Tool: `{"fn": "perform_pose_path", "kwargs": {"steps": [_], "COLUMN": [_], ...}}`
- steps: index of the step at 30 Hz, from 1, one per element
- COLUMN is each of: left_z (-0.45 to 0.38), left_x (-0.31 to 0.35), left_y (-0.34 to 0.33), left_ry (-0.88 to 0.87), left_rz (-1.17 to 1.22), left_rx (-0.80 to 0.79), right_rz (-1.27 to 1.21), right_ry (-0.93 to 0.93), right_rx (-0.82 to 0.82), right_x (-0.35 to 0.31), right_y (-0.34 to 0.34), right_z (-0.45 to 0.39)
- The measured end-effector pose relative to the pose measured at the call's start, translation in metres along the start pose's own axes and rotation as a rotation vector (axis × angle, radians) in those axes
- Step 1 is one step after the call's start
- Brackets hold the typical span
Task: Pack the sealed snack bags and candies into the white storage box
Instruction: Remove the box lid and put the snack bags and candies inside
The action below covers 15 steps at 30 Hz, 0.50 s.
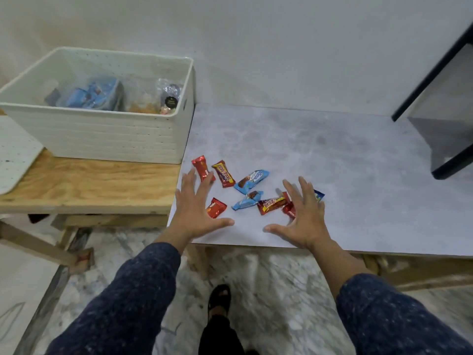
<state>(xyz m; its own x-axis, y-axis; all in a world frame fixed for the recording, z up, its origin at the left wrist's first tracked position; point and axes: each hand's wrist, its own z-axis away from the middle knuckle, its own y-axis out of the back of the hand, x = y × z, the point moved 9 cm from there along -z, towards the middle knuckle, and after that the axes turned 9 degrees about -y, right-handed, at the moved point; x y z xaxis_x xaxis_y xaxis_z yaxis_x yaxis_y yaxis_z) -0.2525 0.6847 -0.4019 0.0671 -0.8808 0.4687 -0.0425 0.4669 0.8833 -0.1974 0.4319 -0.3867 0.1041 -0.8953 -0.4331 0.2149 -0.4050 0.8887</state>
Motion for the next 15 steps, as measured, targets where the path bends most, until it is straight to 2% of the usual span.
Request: {"fn": "perform_pose_path", "kwargs": {"steps": [5, 11, 15], "left_z": [-0.035, -0.079, -0.105], "left_x": [-0.011, -0.005, -0.007], "left_y": [-0.008, -0.007, -0.021], "left_ry": [-0.048, -0.229, -0.291], "left_rz": [-0.052, -0.005, -0.124], "left_rx": [-0.064, -0.203, -0.310], "right_rz": [0.019, 0.085, 0.138], "right_ry": [0.092, 0.220, 0.270], "right_rx": [-0.015, -0.050, -0.099], "right_x": [-0.017, -0.050, -0.069], "right_y": [-0.018, -0.024, -0.038], "right_z": [-0.024, -0.065, -0.090]}}
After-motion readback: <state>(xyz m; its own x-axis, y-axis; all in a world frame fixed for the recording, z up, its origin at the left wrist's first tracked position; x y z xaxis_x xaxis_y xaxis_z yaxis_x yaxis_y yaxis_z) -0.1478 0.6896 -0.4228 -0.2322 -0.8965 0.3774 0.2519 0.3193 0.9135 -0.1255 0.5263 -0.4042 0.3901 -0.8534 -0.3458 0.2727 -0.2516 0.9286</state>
